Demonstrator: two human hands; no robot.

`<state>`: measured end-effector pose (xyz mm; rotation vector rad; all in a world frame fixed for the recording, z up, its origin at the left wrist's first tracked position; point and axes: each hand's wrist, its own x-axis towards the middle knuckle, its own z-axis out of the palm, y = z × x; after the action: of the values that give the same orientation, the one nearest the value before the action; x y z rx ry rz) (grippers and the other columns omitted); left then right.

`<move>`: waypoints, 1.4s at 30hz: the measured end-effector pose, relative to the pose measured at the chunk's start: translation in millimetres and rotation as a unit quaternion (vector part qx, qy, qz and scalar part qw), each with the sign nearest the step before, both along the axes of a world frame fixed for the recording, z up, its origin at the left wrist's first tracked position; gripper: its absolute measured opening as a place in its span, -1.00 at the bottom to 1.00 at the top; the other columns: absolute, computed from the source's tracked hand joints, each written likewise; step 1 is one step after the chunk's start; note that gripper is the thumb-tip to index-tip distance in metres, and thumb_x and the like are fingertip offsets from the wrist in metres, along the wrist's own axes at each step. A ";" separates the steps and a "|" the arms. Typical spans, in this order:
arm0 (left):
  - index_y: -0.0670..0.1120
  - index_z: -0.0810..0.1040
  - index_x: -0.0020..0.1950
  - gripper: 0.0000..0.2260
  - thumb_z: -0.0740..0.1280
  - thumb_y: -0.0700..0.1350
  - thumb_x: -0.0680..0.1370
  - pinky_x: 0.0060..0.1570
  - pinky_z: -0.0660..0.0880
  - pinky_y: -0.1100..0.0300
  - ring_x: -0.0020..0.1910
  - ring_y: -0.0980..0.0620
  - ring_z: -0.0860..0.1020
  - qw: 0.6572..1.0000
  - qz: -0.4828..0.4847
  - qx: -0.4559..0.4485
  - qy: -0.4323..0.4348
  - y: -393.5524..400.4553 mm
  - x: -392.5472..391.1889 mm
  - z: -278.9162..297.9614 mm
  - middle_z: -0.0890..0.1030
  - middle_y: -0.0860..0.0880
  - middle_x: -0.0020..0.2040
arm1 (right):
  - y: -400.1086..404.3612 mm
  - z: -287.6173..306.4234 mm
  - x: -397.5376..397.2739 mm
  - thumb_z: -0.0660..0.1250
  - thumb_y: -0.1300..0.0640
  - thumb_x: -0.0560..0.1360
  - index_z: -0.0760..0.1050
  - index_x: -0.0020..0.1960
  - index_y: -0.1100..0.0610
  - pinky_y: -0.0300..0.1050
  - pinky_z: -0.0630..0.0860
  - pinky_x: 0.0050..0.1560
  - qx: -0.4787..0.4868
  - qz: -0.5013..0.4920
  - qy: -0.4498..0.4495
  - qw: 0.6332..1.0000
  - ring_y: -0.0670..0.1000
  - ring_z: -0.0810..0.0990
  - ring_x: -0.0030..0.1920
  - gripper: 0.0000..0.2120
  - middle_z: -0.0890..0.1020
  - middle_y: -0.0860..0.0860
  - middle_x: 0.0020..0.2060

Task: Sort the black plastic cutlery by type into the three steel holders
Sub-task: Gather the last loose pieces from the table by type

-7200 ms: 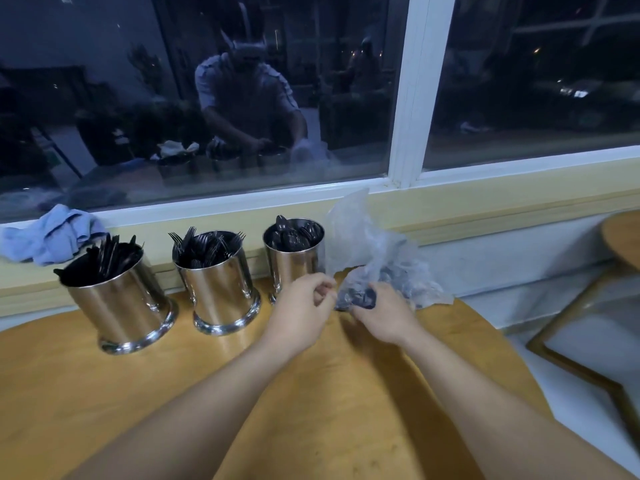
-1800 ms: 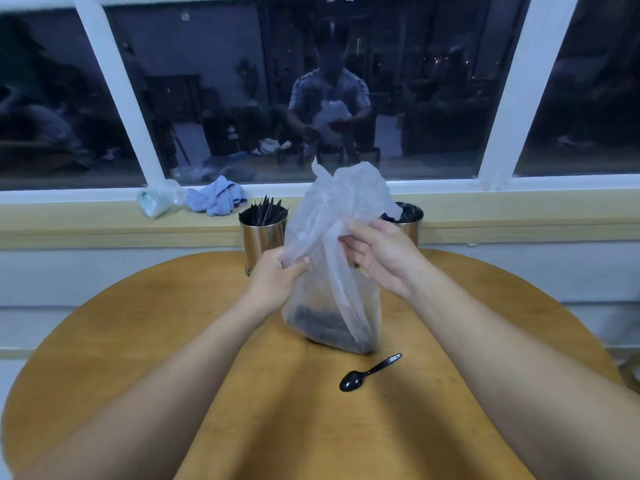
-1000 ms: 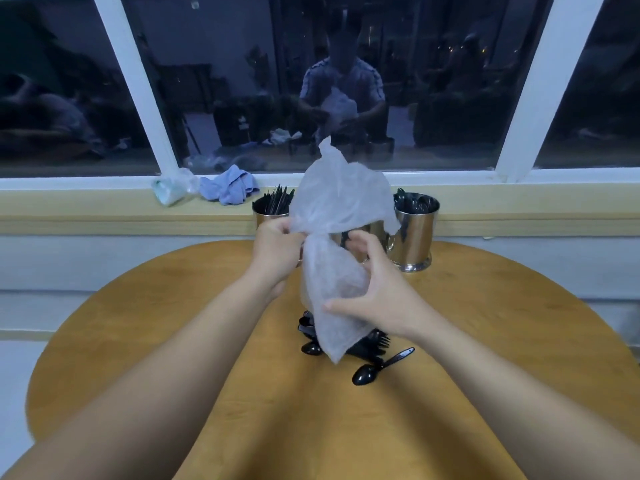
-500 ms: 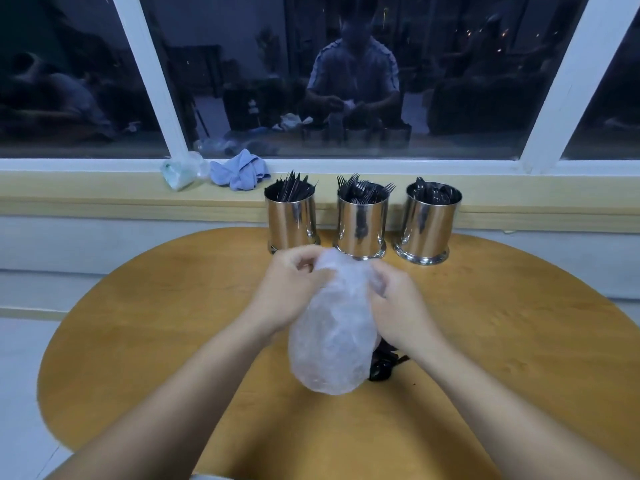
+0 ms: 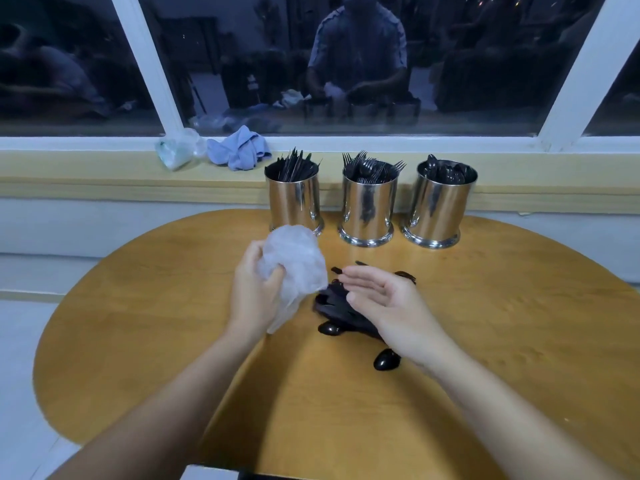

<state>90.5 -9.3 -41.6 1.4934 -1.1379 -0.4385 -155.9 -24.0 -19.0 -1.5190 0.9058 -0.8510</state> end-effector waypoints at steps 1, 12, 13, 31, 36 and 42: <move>0.05 0.53 -0.02 -0.71 0.35 -0.37 0.58 -0.15 0.44 0.16 -0.21 0.23 0.53 0.999 0.026 0.014 -0.029 -8.6 16.7 -1.6 0.63 0.16 -0.17 | -0.4 -6.5 -8.9 0.43 0.19 0.68 0.63 0.39 -0.09 -0.09 0.54 0.46 -0.052 -0.022 0.066 0.996 -0.24 0.63 0.33 -0.67 0.70 -0.24 0.28; 0.20 0.55 0.57 -0.30 0.28 0.49 0.50 0.66 0.17 -0.14 0.65 -0.07 0.27 0.972 0.039 0.184 -0.139 -43.5 73.5 -44.9 0.46 0.05 0.63 | 22.4 -94.5 -84.6 0.46 0.44 0.51 0.68 0.30 0.01 -0.09 0.28 0.43 -0.346 -0.127 0.283 0.886 -0.01 0.54 0.33 -0.52 0.63 -0.19 0.28; 0.23 0.52 0.60 -0.26 0.24 0.53 0.49 0.68 0.10 -0.15 0.68 -0.05 0.20 0.973 0.036 0.189 -0.124 -41.7 74.5 -42.4 0.37 0.06 0.68 | 23.1 -97.4 -87.1 0.47 0.46 0.49 0.69 0.29 0.03 -0.07 0.30 0.41 -0.354 -0.142 0.282 0.880 0.01 0.55 0.30 -0.52 0.64 -0.16 0.27; -0.06 0.75 0.33 -0.77 0.43 -0.24 0.71 0.36 0.48 0.16 0.31 0.01 0.55 0.920 -0.209 -0.038 -0.330 19.2 -73.5 -50.7 0.70 0.07 0.24 | 27.3 -110.3 -99.0 0.59 0.03 0.54 0.74 0.04 -0.08 0.03 0.31 0.34 -0.320 -0.165 0.307 0.881 -0.04 0.58 0.14 -0.91 0.68 -0.23 0.04; 0.00 0.65 0.49 -0.69 0.38 -0.03 0.75 0.46 0.43 -0.07 0.46 0.01 0.41 0.876 -0.235 0.045 -0.420 -12.8 -82.0 -56.6 0.61 0.09 0.40 | 25.4 -112.3 -99.5 0.58 0.04 0.54 0.73 0.03 -0.07 0.02 0.36 0.28 -0.308 -0.168 0.303 0.886 -0.05 0.57 0.14 -0.92 0.67 -0.23 0.02; 0.02 0.62 0.52 -0.67 0.39 -0.02 0.74 0.35 0.44 -0.01 0.32 0.01 0.45 0.871 -0.222 0.055 -0.434 -1.8 -86.7 -58.4 0.60 0.08 0.28 | 22.5 -113.3 -100.0 0.57 0.03 0.55 0.72 0.04 -0.05 -0.08 0.32 0.21 -0.297 -0.166 0.305 0.890 -0.06 0.55 0.13 -0.92 0.66 -0.22 0.03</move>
<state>3.7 -11.1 -100.0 1.5545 -2.2277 -0.1107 -255.9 -1.4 -132.2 -2.2800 1.4864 -0.9635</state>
